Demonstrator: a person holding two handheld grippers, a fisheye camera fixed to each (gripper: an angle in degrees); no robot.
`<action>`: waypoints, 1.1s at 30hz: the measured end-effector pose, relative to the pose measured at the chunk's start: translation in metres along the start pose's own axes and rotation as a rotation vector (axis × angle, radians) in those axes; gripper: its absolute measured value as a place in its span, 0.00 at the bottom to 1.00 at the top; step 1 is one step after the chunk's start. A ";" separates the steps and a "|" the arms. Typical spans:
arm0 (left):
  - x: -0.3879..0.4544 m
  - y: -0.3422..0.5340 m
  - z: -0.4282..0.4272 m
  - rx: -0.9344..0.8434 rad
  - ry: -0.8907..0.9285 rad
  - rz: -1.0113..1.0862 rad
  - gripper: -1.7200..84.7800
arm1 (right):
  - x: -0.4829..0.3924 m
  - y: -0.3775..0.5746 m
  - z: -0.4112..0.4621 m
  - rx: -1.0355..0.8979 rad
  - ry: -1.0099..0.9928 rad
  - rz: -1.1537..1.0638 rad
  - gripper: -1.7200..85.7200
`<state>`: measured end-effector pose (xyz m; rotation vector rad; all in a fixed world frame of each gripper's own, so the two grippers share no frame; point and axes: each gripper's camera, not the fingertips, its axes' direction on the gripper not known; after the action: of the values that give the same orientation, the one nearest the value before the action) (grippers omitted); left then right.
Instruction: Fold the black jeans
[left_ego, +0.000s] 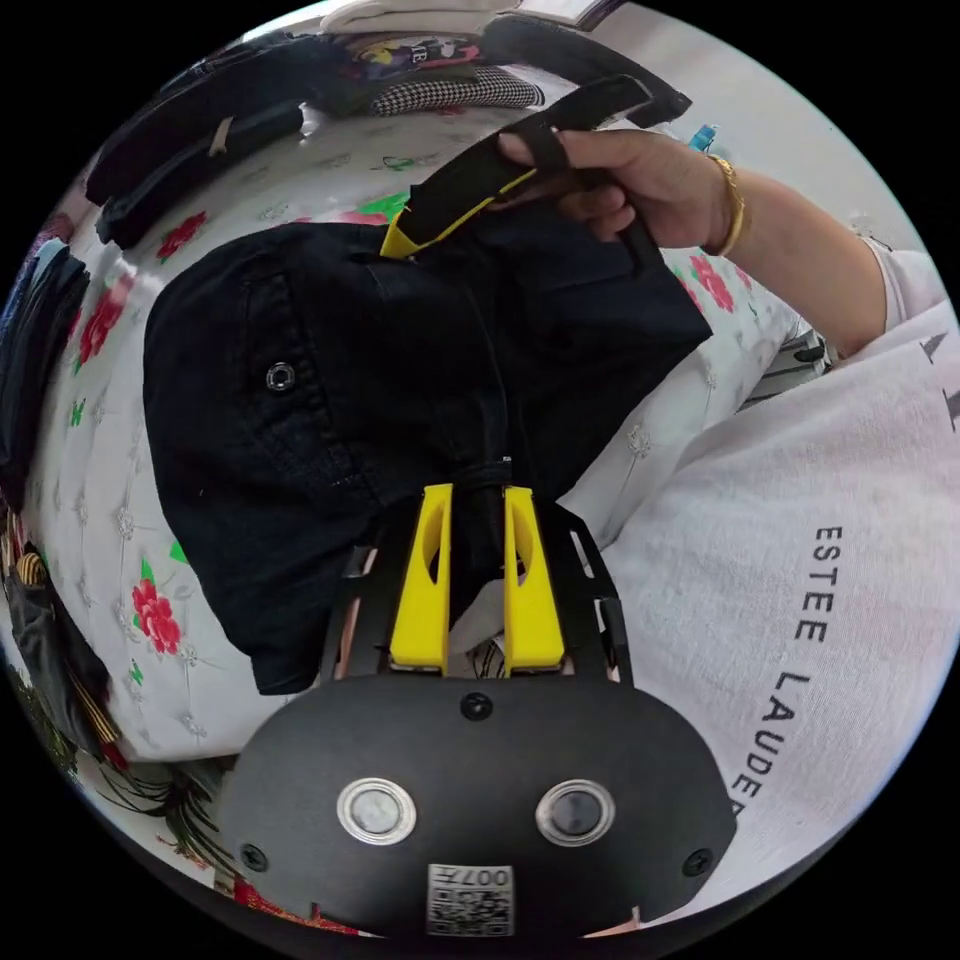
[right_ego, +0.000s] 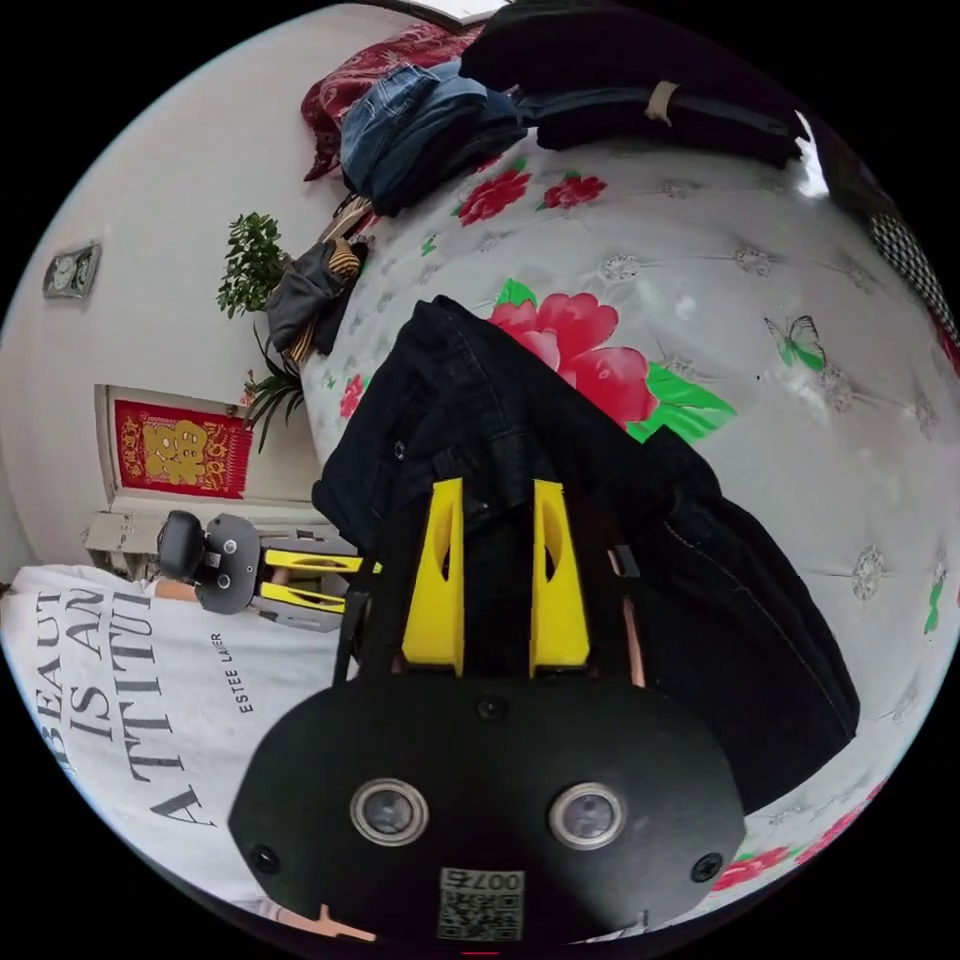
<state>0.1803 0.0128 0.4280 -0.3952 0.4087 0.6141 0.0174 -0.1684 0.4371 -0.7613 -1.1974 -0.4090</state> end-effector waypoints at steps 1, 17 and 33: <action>-0.001 0.003 0.000 0.012 0.006 -0.001 0.11 | -0.001 0.001 0.004 -0.015 0.016 0.002 0.09; -0.012 -0.001 -0.021 0.161 0.036 -0.129 0.11 | -0.081 -0.030 -0.004 0.025 0.200 -0.295 0.02; 0.002 -0.035 0.012 0.098 -0.013 -0.123 0.12 | -0.084 0.027 0.012 0.342 0.196 -0.154 0.04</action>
<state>0.2064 -0.0072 0.4456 -0.3199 0.3979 0.4743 -0.0016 -0.1502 0.3518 -0.3271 -1.1062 -0.3827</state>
